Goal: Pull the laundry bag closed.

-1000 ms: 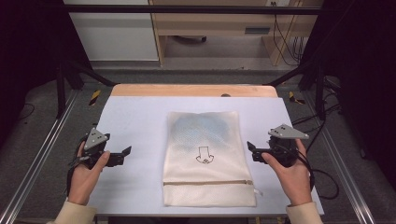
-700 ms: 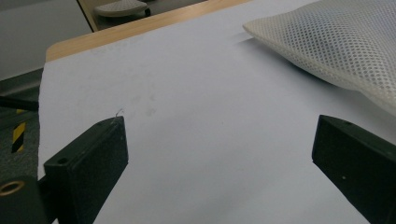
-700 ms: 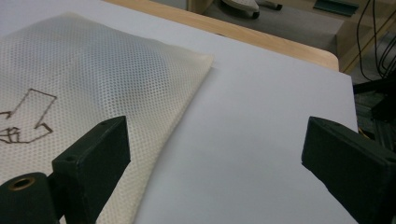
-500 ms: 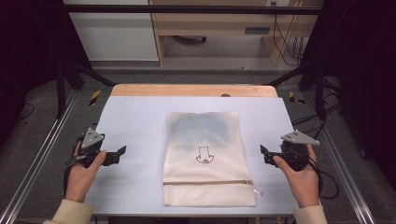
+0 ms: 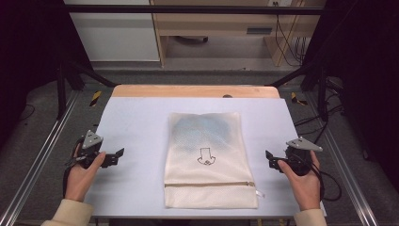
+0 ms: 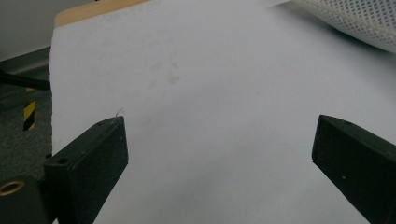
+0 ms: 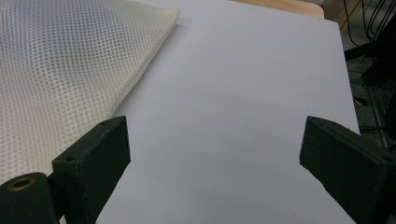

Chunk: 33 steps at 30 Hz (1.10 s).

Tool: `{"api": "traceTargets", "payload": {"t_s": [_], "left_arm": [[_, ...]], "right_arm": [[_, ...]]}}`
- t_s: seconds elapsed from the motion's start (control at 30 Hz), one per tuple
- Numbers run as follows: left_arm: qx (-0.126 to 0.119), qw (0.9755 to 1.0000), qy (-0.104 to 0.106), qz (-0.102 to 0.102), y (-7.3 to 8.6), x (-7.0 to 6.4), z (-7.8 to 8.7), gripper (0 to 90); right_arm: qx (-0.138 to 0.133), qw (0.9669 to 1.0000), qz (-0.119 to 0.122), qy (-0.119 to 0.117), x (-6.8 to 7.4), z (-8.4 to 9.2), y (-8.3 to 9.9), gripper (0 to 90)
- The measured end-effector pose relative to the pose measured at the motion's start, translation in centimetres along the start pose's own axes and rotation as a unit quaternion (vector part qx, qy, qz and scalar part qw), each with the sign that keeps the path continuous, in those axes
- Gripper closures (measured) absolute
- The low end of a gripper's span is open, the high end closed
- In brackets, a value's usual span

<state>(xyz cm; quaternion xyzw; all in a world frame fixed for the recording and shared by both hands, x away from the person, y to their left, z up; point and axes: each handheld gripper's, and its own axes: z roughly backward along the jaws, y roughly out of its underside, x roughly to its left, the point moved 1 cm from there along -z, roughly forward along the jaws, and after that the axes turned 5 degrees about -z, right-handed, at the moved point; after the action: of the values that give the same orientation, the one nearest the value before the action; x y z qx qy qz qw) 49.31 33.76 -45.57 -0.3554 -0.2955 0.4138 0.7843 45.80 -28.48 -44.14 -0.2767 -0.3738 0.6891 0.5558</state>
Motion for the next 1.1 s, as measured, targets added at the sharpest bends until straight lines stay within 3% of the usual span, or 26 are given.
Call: {"api": "traceTargets", "payload": {"t_s": [0.5, 0.87, 0.97, 1.1], "left_arm": [[0.019, 0.9998, 0.001, -0.009, 0.7, 0.6, -1.1, 3.7], [0.003, 0.9998, -0.011, -0.017, 0.8, 0.9, -1.5, 3.7], [0.004, 0.9997, -0.011, -0.023, 0.8, 0.9, -1.5, 3.6], [0.006, 0.9997, -0.014, -0.020, 1.0, 0.8, -1.5, 3.5]], "right_arm": [[0.015, 0.9998, -0.013, 0.008, -0.8, -1.4, 0.9, 6.8], [0.001, 0.9996, -0.027, 0.004, -0.7, -2.0, 0.5, 6.1], [0.000, 0.9997, -0.024, 0.002, -0.2, -2.0, 0.5, 7.3], [0.005, 1.0000, 0.002, 0.002, 0.5, -2.0, 0.8, 8.6]]}}
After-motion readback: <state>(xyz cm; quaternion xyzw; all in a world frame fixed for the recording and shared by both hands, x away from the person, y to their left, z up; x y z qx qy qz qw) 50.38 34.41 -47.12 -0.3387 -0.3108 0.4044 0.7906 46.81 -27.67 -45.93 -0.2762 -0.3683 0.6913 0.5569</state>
